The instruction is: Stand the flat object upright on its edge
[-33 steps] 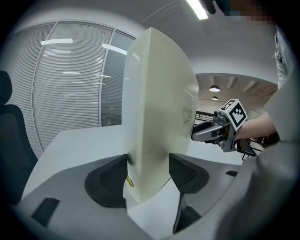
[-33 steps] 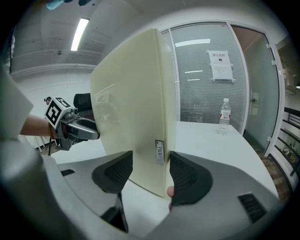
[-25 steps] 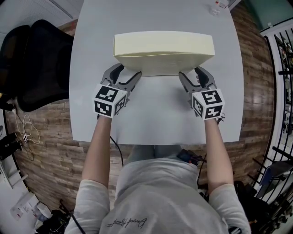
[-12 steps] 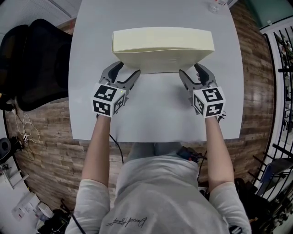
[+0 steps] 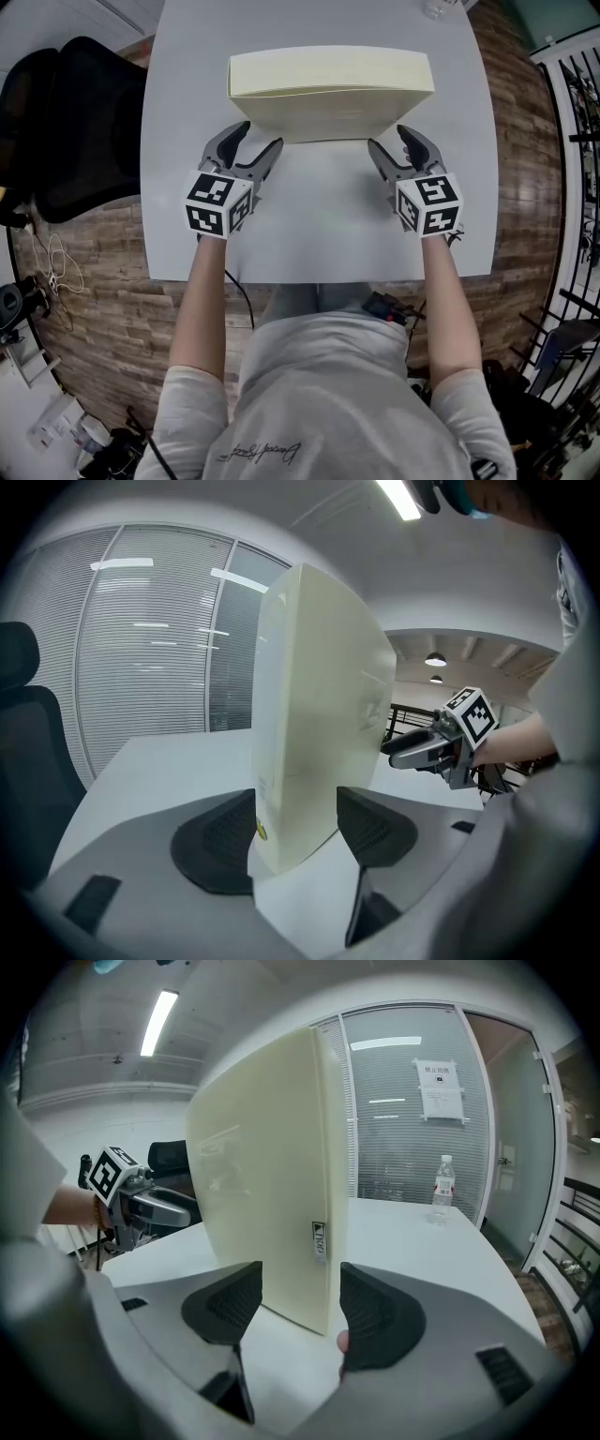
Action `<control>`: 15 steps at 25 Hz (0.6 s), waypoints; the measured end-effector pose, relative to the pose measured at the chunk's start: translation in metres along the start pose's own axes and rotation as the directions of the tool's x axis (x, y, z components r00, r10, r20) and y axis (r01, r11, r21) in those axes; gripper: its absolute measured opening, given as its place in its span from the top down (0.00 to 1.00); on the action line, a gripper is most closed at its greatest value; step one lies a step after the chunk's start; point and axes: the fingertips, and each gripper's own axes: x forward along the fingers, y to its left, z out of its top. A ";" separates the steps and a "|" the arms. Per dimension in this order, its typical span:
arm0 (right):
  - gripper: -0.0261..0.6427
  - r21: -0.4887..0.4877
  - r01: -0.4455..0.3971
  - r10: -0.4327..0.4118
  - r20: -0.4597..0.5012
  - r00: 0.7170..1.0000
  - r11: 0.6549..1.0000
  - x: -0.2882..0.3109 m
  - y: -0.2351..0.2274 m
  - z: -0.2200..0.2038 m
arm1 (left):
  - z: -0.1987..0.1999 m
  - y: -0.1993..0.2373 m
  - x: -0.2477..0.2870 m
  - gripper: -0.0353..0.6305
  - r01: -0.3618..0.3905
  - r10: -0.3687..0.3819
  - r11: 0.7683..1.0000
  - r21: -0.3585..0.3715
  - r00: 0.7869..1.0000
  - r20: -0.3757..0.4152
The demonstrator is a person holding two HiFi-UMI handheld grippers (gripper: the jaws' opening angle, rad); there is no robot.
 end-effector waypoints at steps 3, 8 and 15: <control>0.56 -0.012 0.006 -0.006 -0.006 1.000 1.000 -0.006 0.001 -0.002 | 0.002 -0.001 -0.006 0.55 -0.010 0.010 1.000 0.001 1.000 0.013; 0.64 -0.018 0.004 -0.004 -0.001 1.000 1.000 -0.020 0.004 -0.005 | -0.003 -0.018 -0.012 0.62 0.026 -0.025 0.998 0.056 1.000 -0.017; 0.84 -0.014 -0.031 0.032 0.026 0.999 0.999 -0.044 0.021 0.000 | -0.003 -0.047 -0.026 0.87 0.072 -0.070 0.994 0.082 0.997 -0.021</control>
